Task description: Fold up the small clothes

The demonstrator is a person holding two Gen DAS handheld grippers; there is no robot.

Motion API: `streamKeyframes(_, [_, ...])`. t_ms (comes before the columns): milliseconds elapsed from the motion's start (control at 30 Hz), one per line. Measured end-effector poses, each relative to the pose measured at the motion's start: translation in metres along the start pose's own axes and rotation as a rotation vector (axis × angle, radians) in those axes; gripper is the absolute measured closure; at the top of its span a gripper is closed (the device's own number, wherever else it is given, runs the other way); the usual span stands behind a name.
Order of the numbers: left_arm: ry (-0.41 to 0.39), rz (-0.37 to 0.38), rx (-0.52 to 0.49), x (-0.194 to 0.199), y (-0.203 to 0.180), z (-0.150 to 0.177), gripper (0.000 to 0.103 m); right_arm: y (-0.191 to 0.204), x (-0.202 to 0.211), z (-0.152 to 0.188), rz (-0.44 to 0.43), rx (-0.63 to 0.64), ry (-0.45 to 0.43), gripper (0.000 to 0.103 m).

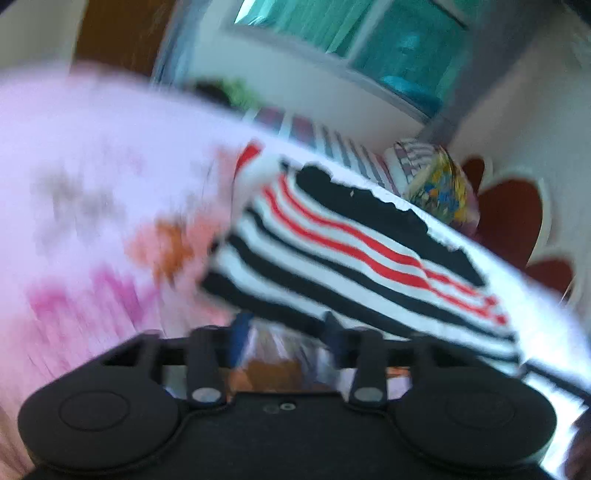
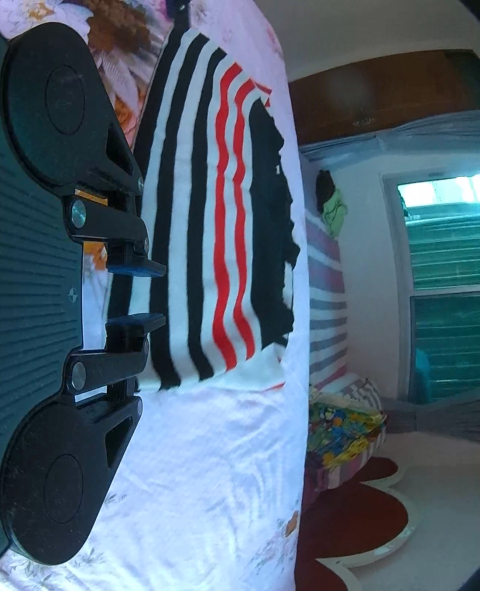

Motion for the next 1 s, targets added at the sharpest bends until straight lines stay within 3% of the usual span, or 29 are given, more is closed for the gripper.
streamKeyframes(100, [0.033,0.112,0.289,-0.012,0.031,0.005,0.065,0.005,-0.003,-0.003,-0.013,0.0,-0.002,0.082])
streamKeyframes(233, [-0.015,0.178,0.437,-0.024,0.044,0.003,0.065,0.009,-0.007,-0.007,-0.033,0.003,-0.009,0.082])
streamKeyframes(367, [-0.047,0.208,0.477,-0.042,0.043,-0.008,0.065,0.01,-0.02,-0.015,-0.065,-0.028,-0.015,0.082])
streamKeyframes(567, [-0.101,0.195,0.47,-0.068,0.034,-0.026,0.066,0.026,-0.062,-0.046,-0.189,-0.057,-0.065,0.083])
streamKeyframes(600, [-0.106,0.195,0.48,-0.07,0.033,-0.027,0.066,0.03,-0.069,-0.05,-0.2,-0.052,-0.065,0.097])
streamKeyframes(633, [-0.108,0.198,0.487,-0.069,0.035,-0.029,0.066,0.036,-0.077,-0.053,-0.222,-0.048,-0.062,0.103])
streamKeyframes(833, [-0.122,0.215,0.546,-0.079,0.042,-0.032,0.075,0.055,-0.102,-0.06,-0.255,-0.031,-0.048,0.103])
streamKeyframes(1000, [-0.116,0.22,0.53,-0.08,0.043,-0.03,0.081,0.062,-0.11,-0.06,-0.27,-0.018,-0.027,0.103])
Point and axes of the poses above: each gripper's, at about its wrist camera, not at the fingertips, and x roughly against the way its jaws point, y to its left, z to its underside, the point moved 2 cm from there along -x, roughly the way its jaws point, and after that the axes turned 13 degrees about x, right-handed, at the moved point
